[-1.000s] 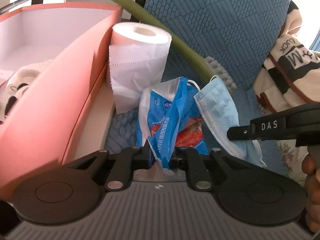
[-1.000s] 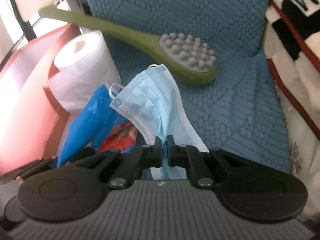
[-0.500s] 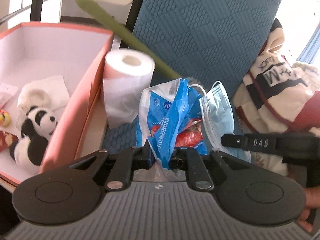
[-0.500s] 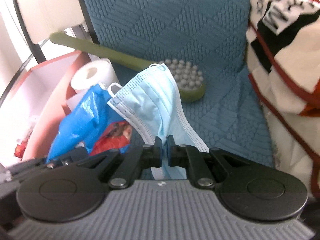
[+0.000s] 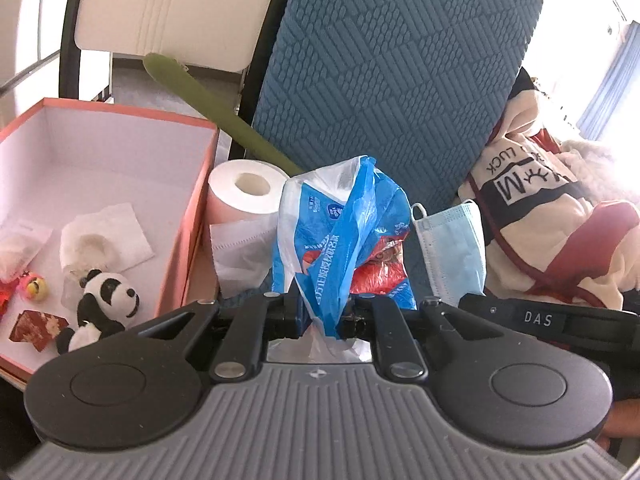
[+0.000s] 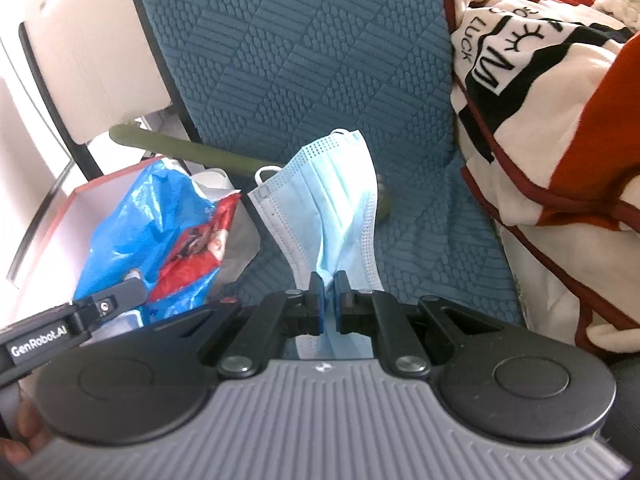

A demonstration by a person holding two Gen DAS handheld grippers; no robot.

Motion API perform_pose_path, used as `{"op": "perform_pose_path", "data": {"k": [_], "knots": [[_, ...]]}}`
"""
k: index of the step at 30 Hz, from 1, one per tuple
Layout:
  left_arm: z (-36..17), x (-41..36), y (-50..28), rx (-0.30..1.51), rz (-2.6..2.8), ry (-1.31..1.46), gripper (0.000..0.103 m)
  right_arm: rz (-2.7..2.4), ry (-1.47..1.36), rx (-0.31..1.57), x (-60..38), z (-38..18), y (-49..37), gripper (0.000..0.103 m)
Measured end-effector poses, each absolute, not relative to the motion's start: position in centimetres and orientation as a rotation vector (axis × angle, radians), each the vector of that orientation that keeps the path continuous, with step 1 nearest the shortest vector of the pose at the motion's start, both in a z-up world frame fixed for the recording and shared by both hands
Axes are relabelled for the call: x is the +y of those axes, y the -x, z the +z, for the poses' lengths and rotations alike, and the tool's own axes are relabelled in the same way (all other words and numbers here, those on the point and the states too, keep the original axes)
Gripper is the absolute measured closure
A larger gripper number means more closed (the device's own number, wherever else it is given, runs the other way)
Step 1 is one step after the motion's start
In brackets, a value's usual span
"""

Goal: Organize soft objects
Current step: 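Carry the wet-wipe packet and face mask in both tools over the pink box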

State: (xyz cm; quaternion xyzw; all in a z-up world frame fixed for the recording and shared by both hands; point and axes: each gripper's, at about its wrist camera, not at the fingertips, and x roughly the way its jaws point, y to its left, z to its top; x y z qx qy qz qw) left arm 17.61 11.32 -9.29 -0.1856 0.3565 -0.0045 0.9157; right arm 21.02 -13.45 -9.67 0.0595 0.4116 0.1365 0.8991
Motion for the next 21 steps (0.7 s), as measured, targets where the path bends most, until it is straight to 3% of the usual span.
{"op": "perform_pose_path", "data": {"k": [21], "knots": [[-5.8,18.6,-15.4,0.694,0.035,0.409,0.088,0.380,-0.127,0.810,-6.7,-6.3,-19.8,0.094]]}}
